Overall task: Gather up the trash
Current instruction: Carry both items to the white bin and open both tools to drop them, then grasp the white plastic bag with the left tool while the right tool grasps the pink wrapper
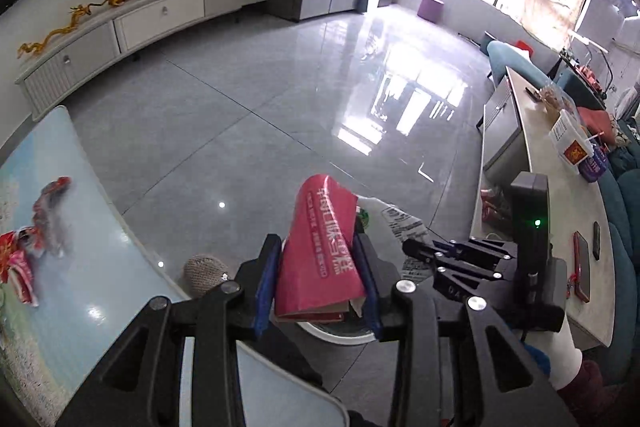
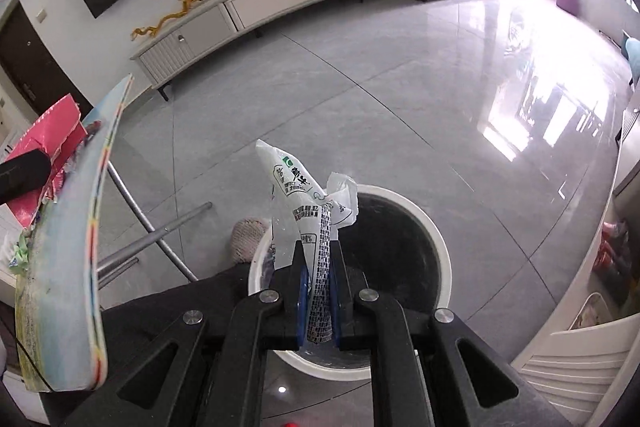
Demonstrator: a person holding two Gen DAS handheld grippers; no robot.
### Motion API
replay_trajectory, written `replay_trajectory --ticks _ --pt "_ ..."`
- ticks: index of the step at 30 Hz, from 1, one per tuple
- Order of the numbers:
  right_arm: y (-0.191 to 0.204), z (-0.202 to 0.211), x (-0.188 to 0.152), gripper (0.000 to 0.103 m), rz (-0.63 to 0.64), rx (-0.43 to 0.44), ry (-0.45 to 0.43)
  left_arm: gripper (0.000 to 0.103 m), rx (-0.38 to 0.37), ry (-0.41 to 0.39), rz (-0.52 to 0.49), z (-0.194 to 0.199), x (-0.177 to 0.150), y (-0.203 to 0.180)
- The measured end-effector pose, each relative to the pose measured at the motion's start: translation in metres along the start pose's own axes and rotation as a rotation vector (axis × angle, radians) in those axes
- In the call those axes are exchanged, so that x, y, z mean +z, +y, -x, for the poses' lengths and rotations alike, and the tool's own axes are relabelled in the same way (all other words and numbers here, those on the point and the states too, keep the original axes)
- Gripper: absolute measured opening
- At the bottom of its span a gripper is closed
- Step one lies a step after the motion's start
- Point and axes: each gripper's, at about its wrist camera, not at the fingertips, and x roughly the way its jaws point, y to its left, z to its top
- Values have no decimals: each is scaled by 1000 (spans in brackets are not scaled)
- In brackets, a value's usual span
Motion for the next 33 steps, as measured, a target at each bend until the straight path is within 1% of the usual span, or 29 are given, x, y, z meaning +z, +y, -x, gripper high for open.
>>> replay_trajectory --ticks 2,3,4,5,6,8,10,13,15,17,22,25,29,33 --pt "-13 -13 0 13 -23 -3 23 40 -21 29 3 -21 6 -10" --pt "-15 -17 1 17 -31 -5 30 44 -43 45 9 -29 9 -15" --pt "-17 -22 1 31 -39 -14 39 52 -58 58 19 -35 10 -18" --pt "-20 -25 0 47 -46 -26 44 55 -64 66 29 -43 12 -19" --pt "-22 -26 -3 50 -52 -32 45 57 -70 67 36 -44 11 -21" --pt "-27 -26 -3 50 -61 -35 48 57 -93 68 59 -47 11 -19" --pt "-26 -22 -3 50 -61 -37 40 57 -101 50 74 -39 11 -14" --pt "-23 -14 1 50 -56 -28 11 57 -68 2 78 -20 7 -4" --pt "-13 -2 5 50 -43 -11 -16 57 -35 -36 86 -2 3 5" --pt "5 12 12 50 -17 23 -50 57 0 -77 95 17 -3 20" --pt "67 48 26 50 97 110 -130 57 86 -167 170 79 -35 70" --pt "110 60 32 50 166 172 -151 57 153 -213 244 118 -66 111" --pt "168 63 34 50 260 244 -147 57 278 -265 329 170 -115 167" --pt "225 50 38 50 347 303 -115 57 390 -281 408 211 -162 219"
